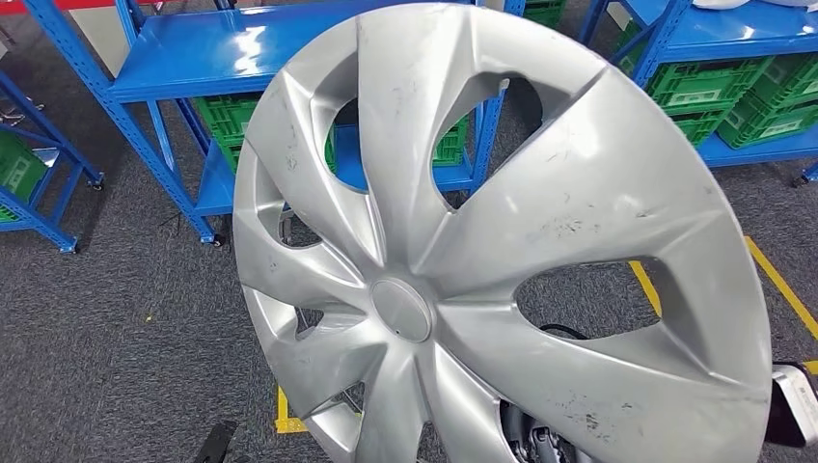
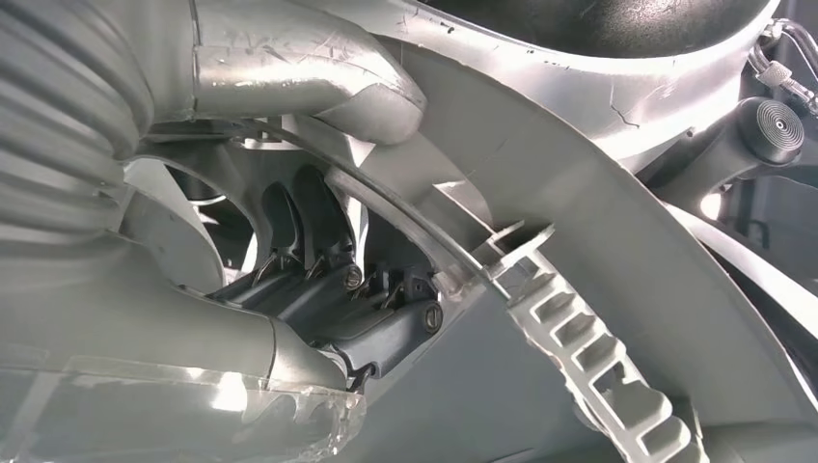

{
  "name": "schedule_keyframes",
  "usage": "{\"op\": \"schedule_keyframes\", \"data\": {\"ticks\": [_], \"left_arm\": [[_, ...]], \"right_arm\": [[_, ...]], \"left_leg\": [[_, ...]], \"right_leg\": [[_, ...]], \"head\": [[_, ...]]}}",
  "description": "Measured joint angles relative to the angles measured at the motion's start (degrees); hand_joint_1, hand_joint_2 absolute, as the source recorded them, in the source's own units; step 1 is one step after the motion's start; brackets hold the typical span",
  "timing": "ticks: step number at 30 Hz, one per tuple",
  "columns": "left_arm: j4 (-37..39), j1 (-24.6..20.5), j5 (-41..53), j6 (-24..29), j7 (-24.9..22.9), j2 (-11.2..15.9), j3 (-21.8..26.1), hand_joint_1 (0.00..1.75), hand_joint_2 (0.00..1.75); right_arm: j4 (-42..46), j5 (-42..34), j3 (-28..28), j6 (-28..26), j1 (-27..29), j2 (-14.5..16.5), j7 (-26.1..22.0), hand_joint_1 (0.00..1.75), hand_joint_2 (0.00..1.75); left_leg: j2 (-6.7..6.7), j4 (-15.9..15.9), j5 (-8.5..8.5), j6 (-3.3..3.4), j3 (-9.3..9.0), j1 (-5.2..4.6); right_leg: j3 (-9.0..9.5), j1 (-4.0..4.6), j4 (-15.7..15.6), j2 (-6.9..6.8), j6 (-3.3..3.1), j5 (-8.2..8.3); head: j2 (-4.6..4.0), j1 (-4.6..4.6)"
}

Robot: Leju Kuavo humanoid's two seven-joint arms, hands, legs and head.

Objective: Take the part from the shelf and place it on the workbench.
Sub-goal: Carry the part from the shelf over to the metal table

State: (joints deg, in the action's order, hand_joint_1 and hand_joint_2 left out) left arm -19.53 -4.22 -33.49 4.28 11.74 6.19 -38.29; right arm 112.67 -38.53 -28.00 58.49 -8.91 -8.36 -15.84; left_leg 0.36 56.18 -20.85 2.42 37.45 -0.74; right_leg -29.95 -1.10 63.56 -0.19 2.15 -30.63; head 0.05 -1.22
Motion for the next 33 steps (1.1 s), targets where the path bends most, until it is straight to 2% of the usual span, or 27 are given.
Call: {"op": "schedule_keyframes", "data": {"ticks": [1,2,4,5,6,7,9,10,11,12,13,15,16,17,19,20,21,22,24,25,26,27,28,29,31,32,33], "left_arm": [[-0.1,0.0,0.1,0.0,0.0,0.0,0.0,0.0,1.75],[-0.1,0.0,0.2,0.0,0.0,0.0,0.0,0.0,1.75],[-0.2,0.1,0.4,0.0,0.0,0.0,0.1,0.0,1.75],[-0.2,0.2,0.5,0.1,0.0,0.1,0.1,0.0,1.75],[-0.2,0.3,0.5,0.1,0.0,0.1,0.1,0.0,1.75],[-0.3,0.3,0.6,0.2,-0.1,0.2,0.1,0.0,1.75],[-0.4,0.3,0.9,0.3,-0.1,0.2,0.2,0.0,1.75],[-0.4,0.3,1.1,0.4,-0.1,0.2,0.2,0.0,1.75],[-0.4,0.3,1.3,0.4,-0.2,0.2,0.2,0.0,1.75],[-0.5,0.3,1.4,0.4,-0.2,0.2,0.2,0.0,1.75],[-0.5,0.3,1.4,0.4,-0.2,0.2,0.3,0.0,1.75],[-0.7,0.2,1.4,0.4,-0.2,0.2,0.3,0.0,1.75],[-0.8,0.1,1.4,0.4,-0.2,0.2,0.4,0.0,1.75],[-0.9,0.1,1.4,0.4,-0.2,0.2,0.5,0.0,1.75],[-1.0,0.1,1.4,0.4,-0.3,0.3,0.6,0.0,1.75],[-1.0,0.1,1.4,0.4,-0.3,0.3,0.6,0.0,1.75],[-1.0,0.2,1.4,0.4,-0.3,0.4,0.6,0.0,1.75],[-1.0,0.1,1.4,0.4,-0.3,0.4,0.6,0.0,1.75],[-1.0,0.1,1.4,0.4,-0.3,0.3,0.7,0.0,1.75],[-1.0,0.1,1.4,0.4,-0.3,0.3,0.7,0.0,1.75],[-1.0,0.1,1.4,0.4,-0.3,0.3,0.7,0.0,1.75],[-1.0,0.1,1.4,0.4,-0.3,0.3,0.7,0.0,1.75],[-1.0,0.1,1.4,0.4,-0.3,0.3,0.7,0.0,1.75],[-1.0,0.1,1.4,0.4,-0.3,0.3,0.7,0.0,1.75],[-1.0,0.1,1.4,0.3,-0.3,0.2,0.7,0.0,1.75],[-1.1,0.1,1.4,0.3,-0.3,0.1,0.8,0.0,1.75],[-1.1,0.2,1.4,0.3,-0.3,0.1,0.8,0.0,1.75]], "right_arm": [[0.0,0.0,0.0,0.0,-0.1,0.0,0.0,1.24,1.75],[0.1,-0.1,0.0,0.1,-0.2,0.0,0.0,1.24,1.75],[0.1,-0.2,0.0,0.1,-0.3,0.0,0.1,1.24,1.75],[0.1,-0.2,0.0,0.1,-0.2,0.0,0.1,1.24,1.75],[0.1,-0.2,0.0,0.2,-0.2,0.0,0.1,1.24,1.75],[0.1,-0.2,-0.1,0.2,-0.2,0.1,0.1,1.24,1.75],[0.1,-0.2,-0.1,0.2,-0.2,0.1,0.2,1.24,1.75],[0.1,-0.2,-0.1,0.2,-0.2,0.1,0.2,1.24,1.75],[0.1,-0.2,-0.2,0.2,-0.2,0.1,0.2,1.24,1.75],[0.1,-0.2,-0.2,0.2,-0.2,0.1,0.2,1.24,1.75],[0.1,-0.2,-0.2,0.2,-0.2,0.1,0.3,1.24,1.75],[0.2,-0.2,-0.2,0.2,-0.2,0.2,0.3,1.24,1.75],[0.3,-0.2,-0.2,0.2,-0.2,0.2,0.3,1.24,1.75],[0.3,-0.2,-0.2,0.2,-0.3,0.2,0.3,1.24,1.75],[0.3,-0.2,-0.2,0.2,-0.4,0.4,0.3,1.24,1.75],[0.3,-0.2,-0.2,0.2,-0.3,0.4,0.3,1.24,1.75],[0.3,-0.2,-0.2,0.2,-0.3,0.4,0.3,1.24,1.75],[0.3,-0.2,-0.2,0.2,-0.3,0.4,0.3,1.24,1.75],[0.3,-0.2,-0.2,0.2,-0.4,0.4,0.3,1.24,1.75],[0.3,-0.2,-0.2,0.2,-0.4,0.3,0.3,1.24,1.75],[0.3,-0.2,-0.2,0.2,-0.4,0.3,0.3,1.24,1.75],[0.3,-0.2,-0.2,0.2,-0.4,0.3,0.3,1.24,1.75],[0.3,-0.2,-0.2,0.2,-0.4,0.3,0.4,1.24,1.75],[0.3,-0.2,-0.2,0.2,-0.4,0.3,0.4,1.24,1.75],[0.3,-0.2,-0.2,0.2,-0.6,0.4,0.4,1.24,1.75],[0.3,-0.2,-0.3,0.1,-0.7,0.5,0.4,1.24,1.75],[0.4,-0.2,-0.3,0.1,-0.8,0.5,0.4,1.24,1.75]], "left_leg": [[-0.02,0.5,0.54,-0.26,0.85,-0.06],[-0.01,0.9,1.08,-0.55,1.48,-0.08],[-0.05,1.0,2.27,-1.19,2.31,0.03],[-0.11,1.3,1.88,-1.6,2.67,0.17],[-0.19,2.3,0.38,-2.03,3.1,0.34],[-0.27,4.4,-2.18,-2.46,3.7,0.57],[-0.34,11.7,-7.98,-3.25,5.05,1.05],[-0.34,15.2,-9.54,-3.52,5.46,1.27],[-0.34,17.4,-9.76,-3.69,5.24,1.48],[-0.34,17.6,-8.87,-3.77,4.05,1.67],[-0.35,15.7,-7.5,-3.77,1.85,1.81],[-0.55,7.8,-6.46,-3.52,-4.29,1.85],[-0.7,4.2,-6.9,-3.29,-6.7,1.7],[-0.86,1.7,-7.56,-3.01,-8.11,1.49],[-0.92,0.2,-7.58,-2.2,-8.22,1.01],[-0.77,0.0,-7.05,-1.68,-7.85,0.95],[-0.61,-0.3,-6.43,-1.08,-7.38,0.93],[-0.44,-0.5,-5.74,-0.5,-6.8,0.95],[-0.28,-0.6,-4.5,0.29,-5.33,0.78],[-0.24,-0.5,-3.9,0.49,-4.52,0.59],[-0.21,-0.5,-3.29,0.59,-3.71,0.41],[-0.2,-0.4,-2.71,0.64,-2.91,0.23],[-0.21,-0.2,-2.17,0.62,-2.11,0.09],[-0.24,0.0,-1.65,0.57,-1.38,-0.02],[-0.29,0.5,-0.65,0.26,-0.08,-0.29],[-0.29,0.6,-0.1,0.03,0.35,-0.33],[-0.26,0.6,0.47,-0.26,0.68,-0.31]], "right_leg": [[2.58,0.11,-4.0,0.0,-0.25,-0.47],[3.89,0.26,-6.4,0.03,-0.6,-1.13],[3.45,0.33,-7.6,0.05,-1.39,-1.18],[2.89,0.22,-7.5,0.02,-1.8,-0.61],[2.4,0.08,-7.5,-0.03,-2.25,0.03],[1.92,-0.07,-7.5,-0.1,-2.55,0.7],[0.66,-0.02,-7.4,-0.14,-2.83,1.99],[-0.09,-0.01,-7.3,-0.15,-2.8,2.6],[-0.87,0.0,-7.2,-0.14,-2.73,3.18],[-1.66,-0.01,-7.0,-0.12,-2.6,3.72],[-2.38,-0.03,-6.9,-0.08,-2.43,4.21],[-3.38,-0.03,-6.7,-0.01,-1.92,5.07],[-3.72,-0.02,-6.7,-0.02,-1.55,5.51],[-3.98,-0.04,-6.8,-0.06,-1.16,5.97],[-4.6,-0.19,-7.0,-0.13,-0.21,7.02],[-4.98,-0.28,-6.8,-0.13,0.04,7.0],[-5.61,-0.32,-6.0,-0.11,0.03,6.13],[-6.47,-0.3,-4.1,-0.09,-0.27,4.36],[-8.77,-0.26,3.0,-0.05,-1.24,-0.74],[-9.58,-0.25,6.8,-0.04,-1.39,-2.54],[-9.77,-0.24,9.4,-0.03,-1.24,-3.32],[-9.1,-0.22,10.2,-0.03,-0.86,-3.02],[-7.4,-0.15,8.9,-0.03,-0.43,-1.91],[-4.82,-0.02,5.6,-0.04,-0.24,-0.74],[1.33,0.47,-3.2,-0.09,-0.66,-0.1],[3.19,0.71,-6.2,-0.09,-0.98,-0.35],[4.06,0.93,-8.0,-0.09,-1.22,-0.63]], "head": [[0.0,-0.04],[0.0,-0.05],[-0.01,-0.03],[-0.01,-0.02],[-0.01,-0.03],[-0.01,-0.03],[-0.01,-0.1],[-0.01,-0.12],[-0.01,-0.13],[-0.01,-0.12],[-0.01,-0.13],[-0.01,-0.12],[-0.01,-0.1],[-0.01,-0.09],[-0.01,-0.07],[-0.01,-0.06],[-0.01,-0.01],[0.0,0.05],[0.0,0.14],[0.0,0.15],[-0.01,0.16],[-0.01,0.15],[-0.01,0.15],[-0.01,0.15],[-0.01,0.1],[-0.01,0.06],[-0.01,0.06]]}}
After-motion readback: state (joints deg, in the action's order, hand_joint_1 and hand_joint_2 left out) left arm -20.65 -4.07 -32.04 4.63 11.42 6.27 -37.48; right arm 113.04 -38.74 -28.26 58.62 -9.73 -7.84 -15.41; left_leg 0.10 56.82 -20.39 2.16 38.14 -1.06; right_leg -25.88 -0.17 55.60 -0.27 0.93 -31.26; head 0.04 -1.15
